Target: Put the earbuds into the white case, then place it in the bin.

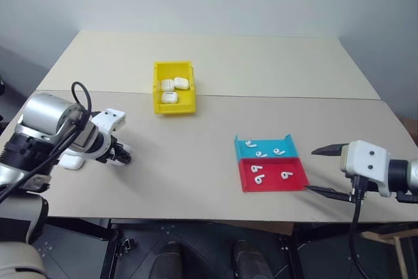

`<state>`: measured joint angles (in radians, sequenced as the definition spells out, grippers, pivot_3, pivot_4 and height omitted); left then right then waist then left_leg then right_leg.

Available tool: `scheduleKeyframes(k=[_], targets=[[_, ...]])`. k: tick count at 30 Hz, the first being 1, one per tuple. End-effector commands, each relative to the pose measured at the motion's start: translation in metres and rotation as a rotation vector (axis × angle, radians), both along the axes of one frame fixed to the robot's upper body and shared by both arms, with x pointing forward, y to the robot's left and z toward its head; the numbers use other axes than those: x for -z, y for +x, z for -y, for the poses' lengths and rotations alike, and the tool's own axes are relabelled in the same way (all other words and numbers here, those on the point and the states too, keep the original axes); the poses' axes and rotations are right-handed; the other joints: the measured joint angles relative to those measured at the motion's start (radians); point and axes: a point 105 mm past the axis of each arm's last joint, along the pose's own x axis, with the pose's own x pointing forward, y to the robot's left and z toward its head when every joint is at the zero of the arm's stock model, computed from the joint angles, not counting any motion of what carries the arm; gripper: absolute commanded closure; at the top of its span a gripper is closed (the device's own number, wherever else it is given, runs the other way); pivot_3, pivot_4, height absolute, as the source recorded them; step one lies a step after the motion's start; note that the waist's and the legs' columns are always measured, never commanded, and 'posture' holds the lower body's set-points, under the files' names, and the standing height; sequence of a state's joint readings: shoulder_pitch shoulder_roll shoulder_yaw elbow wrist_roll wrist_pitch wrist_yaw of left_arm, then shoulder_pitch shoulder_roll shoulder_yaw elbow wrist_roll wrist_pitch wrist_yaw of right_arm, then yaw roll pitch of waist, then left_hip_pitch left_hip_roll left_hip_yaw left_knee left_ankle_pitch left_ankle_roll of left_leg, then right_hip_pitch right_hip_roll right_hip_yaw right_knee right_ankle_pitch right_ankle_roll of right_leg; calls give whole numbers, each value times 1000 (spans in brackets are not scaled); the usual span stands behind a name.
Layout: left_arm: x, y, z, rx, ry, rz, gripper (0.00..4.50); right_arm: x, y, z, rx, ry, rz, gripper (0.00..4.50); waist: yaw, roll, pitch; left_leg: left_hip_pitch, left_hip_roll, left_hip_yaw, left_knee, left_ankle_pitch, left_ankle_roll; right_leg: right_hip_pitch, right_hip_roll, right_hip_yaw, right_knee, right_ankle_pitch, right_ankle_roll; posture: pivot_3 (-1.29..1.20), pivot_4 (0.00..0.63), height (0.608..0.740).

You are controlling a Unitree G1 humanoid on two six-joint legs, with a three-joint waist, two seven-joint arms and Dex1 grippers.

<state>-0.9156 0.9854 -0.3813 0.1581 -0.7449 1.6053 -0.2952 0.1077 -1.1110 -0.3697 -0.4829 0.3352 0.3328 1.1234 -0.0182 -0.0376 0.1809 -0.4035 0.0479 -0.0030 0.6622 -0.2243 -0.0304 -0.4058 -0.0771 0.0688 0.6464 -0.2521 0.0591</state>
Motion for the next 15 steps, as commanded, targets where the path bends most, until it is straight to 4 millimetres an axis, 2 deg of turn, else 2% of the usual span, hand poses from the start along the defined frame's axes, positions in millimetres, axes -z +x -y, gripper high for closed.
scheduleKeyframes(k=[1,3,7,10,12,15], targets=[[-16,4,-2,5,52,86,1699,-10,3,1,4,-8,48,0,1,0,0,0,0,0,0,0,0,0,0,0,0,0,0,0,150,740],[-33,9,7,51,34,172,1699,-14,4,3,5,-13,60,0,1,0,0,0,0,0,0,0,0,0,0,0,0,0,0,0,150,740],[-81,14,33,257,-30,438,1699,-29,8,9,23,-28,84,0,3,-1,0,-2,0,0,0,0,0,-1,0,0,-1,0,0,0,150,740],[-110,13,61,487,-21,793,1699,-41,9,8,9,-47,83,0,-1,1,-1,-1,0,0,0,0,0,0,-1,0,-1,0,0,0,150,740],[-101,6,74,562,-38,813,1699,-45,6,4,-24,-67,26,0,1,2,-1,0,0,1,0,0,0,0,-1,1,-1,0,0,0,150,740],[-97,-8,109,789,-153,1079,1699,-43,6,0,-60,-134,-37,0,5,4,-3,1,0,1,0,0,0,2,-1,1,-1,0,-1,0,150,740]])
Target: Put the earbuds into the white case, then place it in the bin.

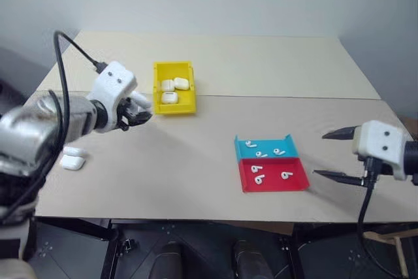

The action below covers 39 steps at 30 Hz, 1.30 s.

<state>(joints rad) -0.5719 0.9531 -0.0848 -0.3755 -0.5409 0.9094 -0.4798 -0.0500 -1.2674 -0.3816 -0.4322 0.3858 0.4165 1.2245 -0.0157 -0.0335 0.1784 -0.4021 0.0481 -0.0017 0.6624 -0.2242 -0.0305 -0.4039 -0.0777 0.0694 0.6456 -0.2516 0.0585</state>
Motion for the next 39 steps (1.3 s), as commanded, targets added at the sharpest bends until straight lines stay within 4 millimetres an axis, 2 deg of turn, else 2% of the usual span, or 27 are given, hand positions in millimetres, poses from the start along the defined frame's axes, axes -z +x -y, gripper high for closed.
scheduleKeyframes(k=[1,5,8,10,13,21,28,39], targets=[[-16,-20,40,285,-104,300,1699,-3,-1,-9,-60,-58,-43,0,3,-1,0,2,0,1,0,0,0,2,0,0,0,0,0,0,150,740],[-7,-39,66,496,-358,388,1699,0,3,-21,-132,-146,-50,0,4,-2,-1,-1,0,1,1,0,0,0,0,0,-2,1,0,0,150,740],[1,-56,76,657,-461,386,1699,6,2,-29,-188,-218,-82,0,3,-1,-1,-2,0,0,1,0,0,-1,0,0,-2,1,0,0,150,740],[3,-64,78,724,-530,388,1699,12,0,-32,-236,-275,-96,394,2,-1,-1,-2,0,0,1,0,0,-1,0,0,-2,1,0,0,150,740],[15,-68,78,780,-515,345,1699,20,2,-34,-287,-360,-89,1258,2,-1,-1,-2,1,0,2,0,0,-1,0,0,-2,1,0,0,150,740],[28,-69,79,809,-502,303,1699,39,23,-40,-323,-462,-100,1258,-1,0,-2,-2,1,0,2,0,0,-1,0,0,-1,1,1,0,150,740],[30,-79,81,834,-500,302,1699,54,28,-43,-404,-531,-155,1258,0,0,-2,-1,1,0,2,0,0,-1,0,0,-1,1,1,0,150,740],[32,-79,86,800,-481,313,1699,71,42,-51,-429,-591,-204,1258,1,0,-2,-1,1,0,2,0,0,-1,0,0,-1,1,0,0,150,740]])
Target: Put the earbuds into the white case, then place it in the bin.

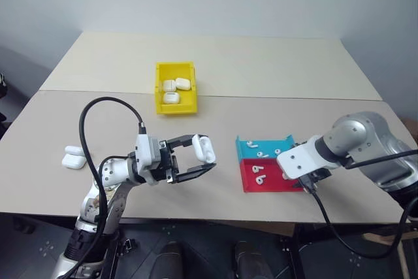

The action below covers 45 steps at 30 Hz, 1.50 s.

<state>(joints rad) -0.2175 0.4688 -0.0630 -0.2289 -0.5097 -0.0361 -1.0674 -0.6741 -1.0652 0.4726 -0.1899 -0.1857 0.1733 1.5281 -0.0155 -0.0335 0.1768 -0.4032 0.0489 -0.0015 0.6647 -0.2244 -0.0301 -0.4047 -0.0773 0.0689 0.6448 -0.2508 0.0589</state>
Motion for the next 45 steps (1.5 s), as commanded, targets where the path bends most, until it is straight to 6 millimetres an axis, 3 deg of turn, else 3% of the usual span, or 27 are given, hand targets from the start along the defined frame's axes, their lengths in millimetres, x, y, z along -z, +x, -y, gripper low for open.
scheduleKeyframes(k=[1,11,14,16,40,43,45], targets=[[-8,-7,6,6,-9,39,1699,-3,3,-1,-15,-30,4,1258,1,0,0,0,0,0,0,0,0,0,0,0,0,0,0,0,150,740],[-8,-7,6,-12,2,17,1699,4,11,1,0,-51,2,1258,0,0,0,0,0,0,0,0,0,0,0,0,0,0,0,0,150,740],[-9,-6,7,-15,-1,10,1699,6,12,0,-8,-52,7,1862,0,0,0,0,0,0,0,0,0,0,0,0,0,0,0,0,150,740],[-9,-6,7,-19,8,-2,1699,7,13,0,-7,-49,16,2503,0,0,0,0,0,0,0,0,0,0,0,0,0,0,0,0,150,740],[-9,-4,9,-24,38,-37,1699,11,16,2,-7,-69,33,2503,0,0,0,0,0,0,0,0,0,0,0,0,0,0,0,0,150,740],[-8,-3,9,-32,44,-49,1699,12,16,1,-8,-69,33,3078,0,0,0,0,0,0,0,0,0,0,0,0,0,0,0,0,150,740],[-8,-3,10,-34,47,-52,1699,12,17,1,-6,-71,42,3735,0,0,0,0,0,0,0,0,0,0,0,0,0,0,0,0,150,740]])
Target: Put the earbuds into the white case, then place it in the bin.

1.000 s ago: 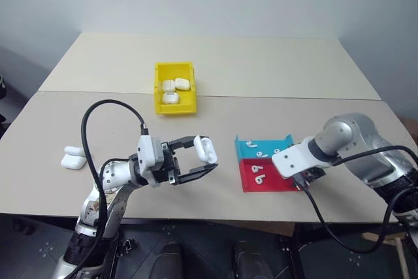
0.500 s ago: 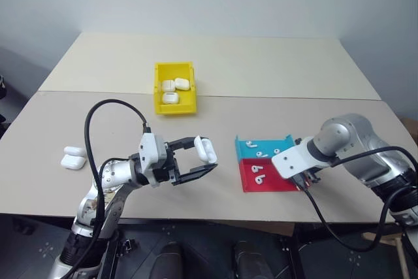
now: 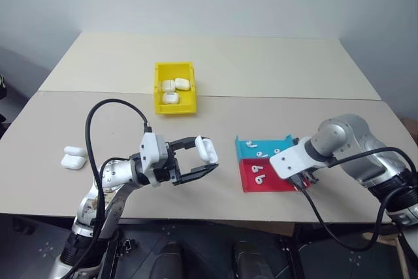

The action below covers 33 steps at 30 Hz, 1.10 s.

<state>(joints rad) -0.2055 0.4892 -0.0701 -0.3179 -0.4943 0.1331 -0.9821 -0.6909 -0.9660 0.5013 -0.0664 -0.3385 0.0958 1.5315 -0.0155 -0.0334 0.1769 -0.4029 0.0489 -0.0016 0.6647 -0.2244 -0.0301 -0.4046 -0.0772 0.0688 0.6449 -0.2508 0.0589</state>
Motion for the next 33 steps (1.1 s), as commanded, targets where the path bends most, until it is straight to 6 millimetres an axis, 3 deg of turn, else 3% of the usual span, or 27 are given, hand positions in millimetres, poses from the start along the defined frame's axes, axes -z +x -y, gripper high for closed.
scheduleKeyframes(k=[1,10,15,19,23,26,29,33], targets=[[-11,-3,5,16,7,43,1699,-6,2,-1,-6,3,26,3735,0,0,0,0,0,0,0,0,0,0,0,0,0,0,0,0,150,740],[-12,-3,6,25,-3,49,1699,-10,1,-2,1,20,41,3735,0,0,0,0,0,0,0,0,0,0,0,0,0,0,0,0,150,740],[-20,-4,5,61,-54,81,1699,-42,-4,-6,29,137,100,3735,1,0,0,-1,0,0,0,0,0,0,0,0,0,0,0,0,150,740],[-28,-8,4,128,-53,72,1699,-86,-10,-16,62,367,181,3735,1,0,0,0,0,0,0,0,0,0,0,0,0,0,0,0,150,740],[-42,-15,5,277,-116,94,1699,-146,-25,-29,79,775,246,3735,1,0,0,-1,0,0,0,0,0,0,0,0,0,0,0,0,150,740],[-45,-14,8,359,-126,133,1699,-179,-40,-37,47,1082,262,3735,1,0,0,0,0,-1,0,0,0,1,0,-1,0,0,0,0,150,740],[-44,-12,14,415,-113,138,1699,-194,-55,-48,-28,1281,266,3735,0,0,0,-1,0,-1,0,0,0,1,0,-1,-1,0,0,0,150,740],[-49,-10,25,479,-138,158,1699,-187,-72,-62,-168,1392,235,3735,2,0,0,-2,0,-1,0,0,0,1,0,-1,-1,0,0,0,150,740]])
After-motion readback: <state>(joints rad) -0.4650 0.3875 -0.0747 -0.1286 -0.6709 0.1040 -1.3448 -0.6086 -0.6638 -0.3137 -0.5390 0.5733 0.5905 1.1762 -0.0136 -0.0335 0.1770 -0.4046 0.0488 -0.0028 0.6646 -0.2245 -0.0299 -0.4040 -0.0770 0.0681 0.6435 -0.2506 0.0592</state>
